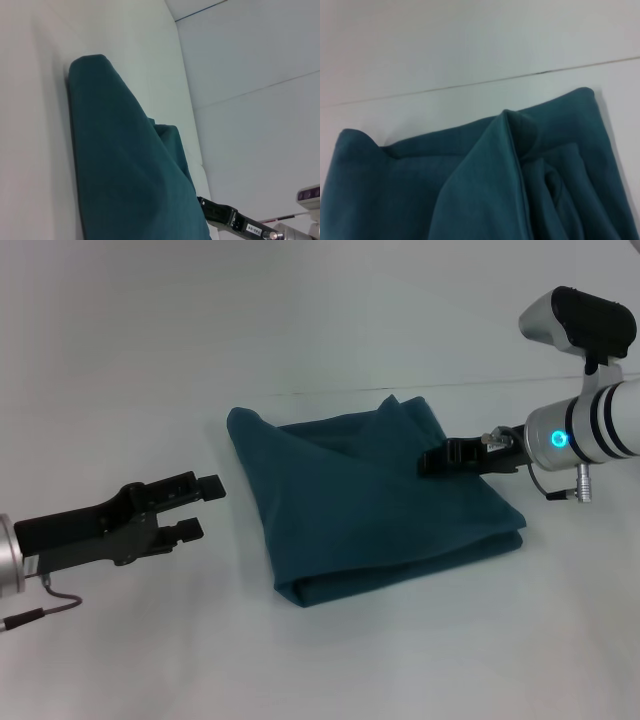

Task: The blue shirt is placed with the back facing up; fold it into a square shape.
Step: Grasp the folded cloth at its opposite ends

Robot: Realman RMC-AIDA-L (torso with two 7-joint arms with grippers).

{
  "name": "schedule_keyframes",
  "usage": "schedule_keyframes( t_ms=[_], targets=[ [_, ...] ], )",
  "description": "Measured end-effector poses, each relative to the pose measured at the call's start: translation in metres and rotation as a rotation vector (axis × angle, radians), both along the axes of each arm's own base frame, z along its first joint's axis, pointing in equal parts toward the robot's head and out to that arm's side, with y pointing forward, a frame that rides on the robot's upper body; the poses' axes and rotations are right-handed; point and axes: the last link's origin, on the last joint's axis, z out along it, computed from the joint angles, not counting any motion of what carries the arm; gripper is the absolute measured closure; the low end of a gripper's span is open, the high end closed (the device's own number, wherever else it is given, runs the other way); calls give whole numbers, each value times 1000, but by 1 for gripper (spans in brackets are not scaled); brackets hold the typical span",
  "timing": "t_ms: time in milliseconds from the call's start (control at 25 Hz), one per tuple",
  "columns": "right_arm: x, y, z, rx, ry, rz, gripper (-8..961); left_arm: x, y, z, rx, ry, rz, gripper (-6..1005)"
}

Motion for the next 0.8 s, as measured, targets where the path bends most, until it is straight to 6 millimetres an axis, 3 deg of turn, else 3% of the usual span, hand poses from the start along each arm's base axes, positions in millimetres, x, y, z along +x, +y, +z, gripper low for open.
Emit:
schedule_keyframes(
  t_ms=[80,440,640,800],
  targets=[
    [0,0,0,-1,-1,2,388,0,0,0,1,0,0,111],
    [0,2,3,8,-2,0,632,-1,1,0,4,2,6,112],
    [1,2,4,12,2,-6,857,-1,1,0,4,2,6,112],
    [1,1,3,14,9,-9,881,-1,0,0,5,2,9,112]
  ],
)
